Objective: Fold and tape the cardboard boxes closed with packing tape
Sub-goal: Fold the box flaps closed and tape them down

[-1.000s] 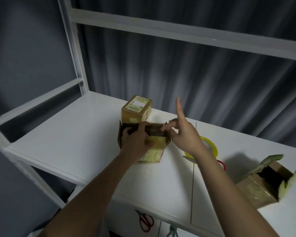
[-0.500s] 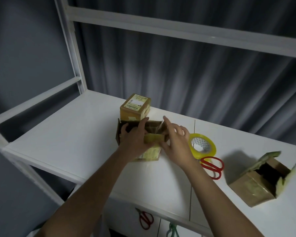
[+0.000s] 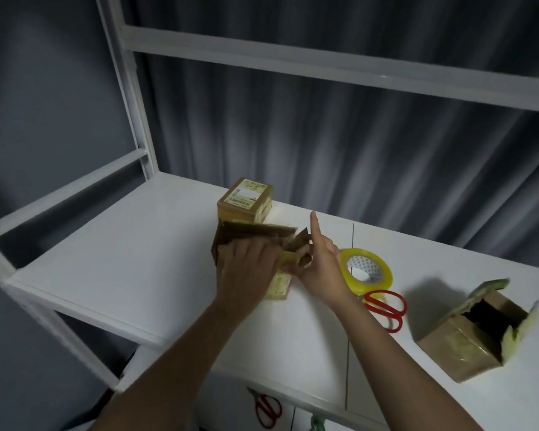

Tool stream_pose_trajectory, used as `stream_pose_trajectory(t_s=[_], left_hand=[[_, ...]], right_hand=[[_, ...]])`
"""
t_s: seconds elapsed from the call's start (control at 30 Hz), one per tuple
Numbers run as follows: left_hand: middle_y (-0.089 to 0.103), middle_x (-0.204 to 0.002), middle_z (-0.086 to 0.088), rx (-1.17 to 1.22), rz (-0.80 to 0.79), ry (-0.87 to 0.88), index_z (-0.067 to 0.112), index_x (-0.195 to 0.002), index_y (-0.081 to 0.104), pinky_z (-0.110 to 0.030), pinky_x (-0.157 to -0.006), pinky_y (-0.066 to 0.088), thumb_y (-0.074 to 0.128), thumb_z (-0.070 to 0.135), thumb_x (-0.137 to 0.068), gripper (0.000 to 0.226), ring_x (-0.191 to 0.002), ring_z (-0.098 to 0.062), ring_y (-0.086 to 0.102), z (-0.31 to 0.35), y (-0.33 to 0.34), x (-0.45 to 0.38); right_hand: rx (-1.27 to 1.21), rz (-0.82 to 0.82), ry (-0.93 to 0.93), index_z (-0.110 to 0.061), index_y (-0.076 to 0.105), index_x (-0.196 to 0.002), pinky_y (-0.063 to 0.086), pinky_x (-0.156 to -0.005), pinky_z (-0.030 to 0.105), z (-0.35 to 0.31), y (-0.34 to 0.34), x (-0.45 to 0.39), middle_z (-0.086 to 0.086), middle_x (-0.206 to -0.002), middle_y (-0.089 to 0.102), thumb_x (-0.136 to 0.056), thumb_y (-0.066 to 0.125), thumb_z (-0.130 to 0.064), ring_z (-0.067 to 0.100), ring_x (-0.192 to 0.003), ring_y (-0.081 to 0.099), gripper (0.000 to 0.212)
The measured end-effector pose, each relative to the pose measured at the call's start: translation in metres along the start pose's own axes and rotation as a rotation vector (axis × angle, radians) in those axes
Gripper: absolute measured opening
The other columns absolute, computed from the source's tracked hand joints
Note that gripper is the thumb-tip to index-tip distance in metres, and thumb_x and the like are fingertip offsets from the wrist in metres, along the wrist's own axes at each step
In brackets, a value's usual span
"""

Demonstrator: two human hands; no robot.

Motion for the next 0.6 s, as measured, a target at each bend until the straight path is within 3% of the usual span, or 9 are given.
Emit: stream_pose_trajectory(t_s=[0.07,0.13,0.27,0.37,0.5,0.6], left_hand=[[0.069,-0.086,-0.005,0.012,0.000,0.114,0.018,-0.097,0.049,-0.034,-0.076,0.052,0.085,0.038,-0.059,0.057,-0.078,-0.023,0.066,0.006,0.004,0.009],[0.070,-0.092,-0.006,0.079,-0.038,0.111,0.017,-0.104,0.051,-0.034,-0.080,0.054,0.087,0.036,-0.057,0.062,-0.083,-0.023,0.067,0.005,0.012,0.013],[0.070,-0.098,-0.011,0.065,-0.021,0.128,0.012,-0.110,0.051,-0.036,-0.083,0.054,0.068,0.036,-0.072,0.049,-0.089,-0.027,0.068,-0.003,0.014,0.010],[0.070,-0.099,-0.011,0.068,-0.010,0.157,0.011,-0.111,0.052,-0.036,-0.083,0.053,0.054,0.037,-0.082,0.040,-0.091,-0.026,0.067,-0.008,0.009,0.002],[0.072,-0.093,-0.008,0.038,-0.127,0.151,0.011,-0.095,0.071,-0.036,-0.079,0.054,0.073,0.036,-0.067,0.037,-0.085,-0.026,0.069,-0.012,0.003,-0.006],[0.070,-0.079,-0.004,0.104,-0.278,0.123,0.013,-0.080,0.070,-0.035,-0.074,0.055,0.088,0.034,-0.053,0.039,-0.074,-0.024,0.068,-0.019,0.001,-0.015]], right_hand=[[0.035,0.006,-0.014,-0.022,0.006,-0.153,0.039,-0.095,0.051,-0.001,0.000,-0.002,-0.021,-0.081,0.059,-0.069,0.084,-0.026,0.015,-0.095,0.057,0.115],[0.072,0.006,-0.011,-0.019,0.010,-0.153,0.032,-0.101,0.046,-0.004,0.000,-0.005,-0.014,-0.088,0.062,-0.071,0.082,-0.023,0.016,-0.100,0.056,0.109],[0.084,-0.012,0.039,-0.020,0.014,-0.152,0.022,-0.107,0.042,-0.013,-0.002,-0.007,-0.011,-0.083,0.063,-0.072,0.080,-0.020,0.012,-0.098,0.056,0.104],[0.066,-0.005,0.050,-0.018,0.021,-0.151,0.024,-0.106,0.038,-0.019,-0.001,-0.005,-0.014,-0.073,0.059,-0.071,0.081,-0.017,0.004,-0.085,0.053,0.100],[0.063,0.011,0.012,-0.019,0.028,-0.149,0.022,-0.104,0.034,-0.023,0.001,0.000,-0.008,-0.078,0.067,-0.071,0.082,-0.018,0.002,-0.086,0.049,0.095],[0.117,0.033,-0.016,-0.021,0.039,-0.143,0.018,-0.105,0.034,-0.024,0.003,0.005,-0.007,-0.084,0.068,-0.075,0.079,-0.022,0.007,-0.094,0.053,0.079]])
Point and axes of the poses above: each hand's wrist, its own x-axis away from the middle knuckle, its own y-axis out of the palm, z = x × y, the point moved 2 cm from there along -x, towards the middle knuckle
